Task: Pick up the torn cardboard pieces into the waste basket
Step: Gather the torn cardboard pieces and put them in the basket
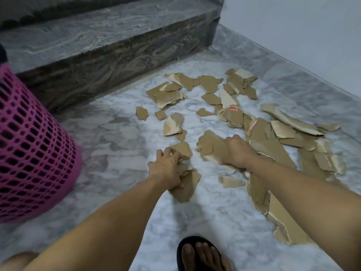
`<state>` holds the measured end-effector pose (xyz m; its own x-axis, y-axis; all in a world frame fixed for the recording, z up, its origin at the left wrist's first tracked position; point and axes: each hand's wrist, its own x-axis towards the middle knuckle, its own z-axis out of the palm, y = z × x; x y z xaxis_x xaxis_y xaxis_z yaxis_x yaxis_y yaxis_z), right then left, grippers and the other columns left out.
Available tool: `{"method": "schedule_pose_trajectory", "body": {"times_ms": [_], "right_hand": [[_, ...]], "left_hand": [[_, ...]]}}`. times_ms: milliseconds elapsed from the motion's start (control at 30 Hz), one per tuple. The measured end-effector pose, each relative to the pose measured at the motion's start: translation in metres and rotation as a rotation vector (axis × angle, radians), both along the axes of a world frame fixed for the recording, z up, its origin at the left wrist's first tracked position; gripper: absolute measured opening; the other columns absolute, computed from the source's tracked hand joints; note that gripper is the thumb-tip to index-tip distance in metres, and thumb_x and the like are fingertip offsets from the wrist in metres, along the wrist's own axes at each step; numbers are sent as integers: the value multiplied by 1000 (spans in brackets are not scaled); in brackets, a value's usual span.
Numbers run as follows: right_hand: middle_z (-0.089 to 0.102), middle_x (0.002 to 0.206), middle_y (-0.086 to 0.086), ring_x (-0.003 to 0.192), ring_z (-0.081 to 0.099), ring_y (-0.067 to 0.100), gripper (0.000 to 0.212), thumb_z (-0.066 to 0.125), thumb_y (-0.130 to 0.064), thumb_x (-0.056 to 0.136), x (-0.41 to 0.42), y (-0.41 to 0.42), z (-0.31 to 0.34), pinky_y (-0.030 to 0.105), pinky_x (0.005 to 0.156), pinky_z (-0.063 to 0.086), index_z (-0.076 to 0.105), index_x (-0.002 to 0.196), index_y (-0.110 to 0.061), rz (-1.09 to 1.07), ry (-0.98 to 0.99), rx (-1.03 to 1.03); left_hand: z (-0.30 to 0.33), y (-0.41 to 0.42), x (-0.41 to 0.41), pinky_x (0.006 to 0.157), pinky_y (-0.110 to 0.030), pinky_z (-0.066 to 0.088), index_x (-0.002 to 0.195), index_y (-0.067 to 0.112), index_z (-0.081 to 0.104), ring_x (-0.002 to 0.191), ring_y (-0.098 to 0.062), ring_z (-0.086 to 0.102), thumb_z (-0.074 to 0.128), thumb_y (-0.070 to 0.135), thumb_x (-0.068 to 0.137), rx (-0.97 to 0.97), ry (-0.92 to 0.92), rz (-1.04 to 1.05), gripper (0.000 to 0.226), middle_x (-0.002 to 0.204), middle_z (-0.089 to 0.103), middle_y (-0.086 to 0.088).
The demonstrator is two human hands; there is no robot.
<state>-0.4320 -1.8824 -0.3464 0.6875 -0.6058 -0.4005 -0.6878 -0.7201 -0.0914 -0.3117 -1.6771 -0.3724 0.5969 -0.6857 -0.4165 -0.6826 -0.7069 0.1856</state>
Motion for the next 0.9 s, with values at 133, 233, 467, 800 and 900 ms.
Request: {"method": "schedule_pose_trajectory", "body": {"times_ms": [133,233,467,800,900], "right_hand": [[59,116,12,102,56,30,65,85,-42,70,6,-15,18,34,78,47,53,115,-7,-127,-45,177],[60,113,7,99,57,26,64,86,-39,70,-1,-10,31,32,79,47,54,116,-9,-82,109,340],[44,125,6,116,52,28,68,80,-40,72,-27,29,-3,35,91,48,49,127,-15,110,108,105],[62,111,8,102,61,31,45,73,-29,79,6,18,-9,33,70,46,48,115,-17,-29,-49,45],[63,113,8,104,61,31,48,74,-32,80,37,5,-4,34,75,49,49,117,-16,-25,-89,40]], "left_hand": [[-2,4,6,96,-44,43,127,27,46,125,-26,29,77,55,65,-143,-28,101,75,135,36,0],[3,11,3,102,-43,38,124,26,47,127,-24,24,73,76,50,-111,2,84,93,137,32,1],[-4,8,-12,113,-65,9,146,33,-7,144,-43,-15,77,74,37,46,-30,-45,143,155,-27,-11],[0,-17,20,88,-38,49,136,29,35,117,-27,34,61,41,80,-99,-21,104,64,127,37,-3],[-5,-23,38,87,-40,50,132,28,40,115,-27,36,59,36,80,-134,-64,107,55,126,40,-2]]}}
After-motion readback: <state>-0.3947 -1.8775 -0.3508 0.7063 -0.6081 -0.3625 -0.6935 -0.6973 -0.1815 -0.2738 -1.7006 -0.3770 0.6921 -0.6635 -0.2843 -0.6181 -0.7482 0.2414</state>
